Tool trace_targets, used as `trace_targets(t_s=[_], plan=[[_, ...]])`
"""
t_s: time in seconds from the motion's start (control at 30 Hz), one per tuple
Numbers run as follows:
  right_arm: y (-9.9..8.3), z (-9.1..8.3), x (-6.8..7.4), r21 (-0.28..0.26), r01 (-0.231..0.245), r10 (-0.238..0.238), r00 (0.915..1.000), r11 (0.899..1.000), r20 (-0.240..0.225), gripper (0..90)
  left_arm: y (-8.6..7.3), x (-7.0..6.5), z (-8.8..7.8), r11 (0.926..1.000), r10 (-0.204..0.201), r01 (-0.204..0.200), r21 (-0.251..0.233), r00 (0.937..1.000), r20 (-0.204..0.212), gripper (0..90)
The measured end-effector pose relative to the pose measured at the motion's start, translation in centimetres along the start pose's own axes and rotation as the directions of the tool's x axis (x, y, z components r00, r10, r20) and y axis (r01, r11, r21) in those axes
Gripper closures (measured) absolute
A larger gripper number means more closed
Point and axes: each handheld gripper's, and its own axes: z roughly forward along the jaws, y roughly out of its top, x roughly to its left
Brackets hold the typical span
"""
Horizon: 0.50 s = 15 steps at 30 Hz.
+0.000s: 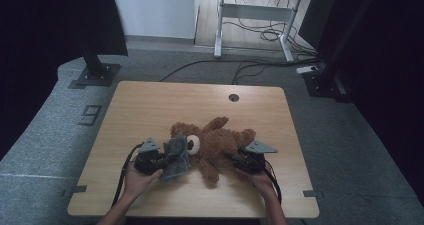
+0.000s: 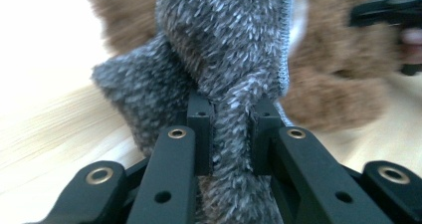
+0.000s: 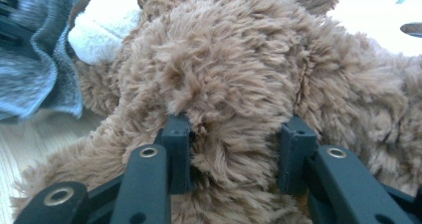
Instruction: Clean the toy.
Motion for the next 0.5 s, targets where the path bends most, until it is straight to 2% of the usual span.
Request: trace_targets(t_s=[0.07,0.23,0.33,0.37,0.5], plan=[[0.0,0.0,0.0,0.0,-0.003,0.003,1.0,1.0,0.0,58.2,0.6,-0.8,0.2,0.9999,0.014,-0.013,-0.009,0.9997,0.022,76.6],[0.0,0.0,0.0,-0.001,-0.002,0.002,1.0,1.0,-0.001,58.2,2.6,-2.0,0.8,0.9989,0.02,-0.017,-0.043,0.9976,0.066,76.6],[0.0,0.0,-0.1,-0.002,-0.003,0.003,1.0,1.0,-0.001,58.2,4.3,-3.3,1.7,0.997,0.062,-0.059,-0.05,0.9961,0.062,76.5],[0.0,0.0,-0.1,-0.002,-0.003,0.003,1.0,1.0,0.001,58.2,4.6,-3.5,2.1,0.9972,0.063,-0.06,-0.044,0.9958,0.066,76.5],[0.0,0.0,0.0,-0.001,-0.002,0.002,1.0,1.0,0.001,58.2,4.4,-4.0,3.3,0.997,0.077,-0.076,-0.017,0.9948,0.066,76.5]])
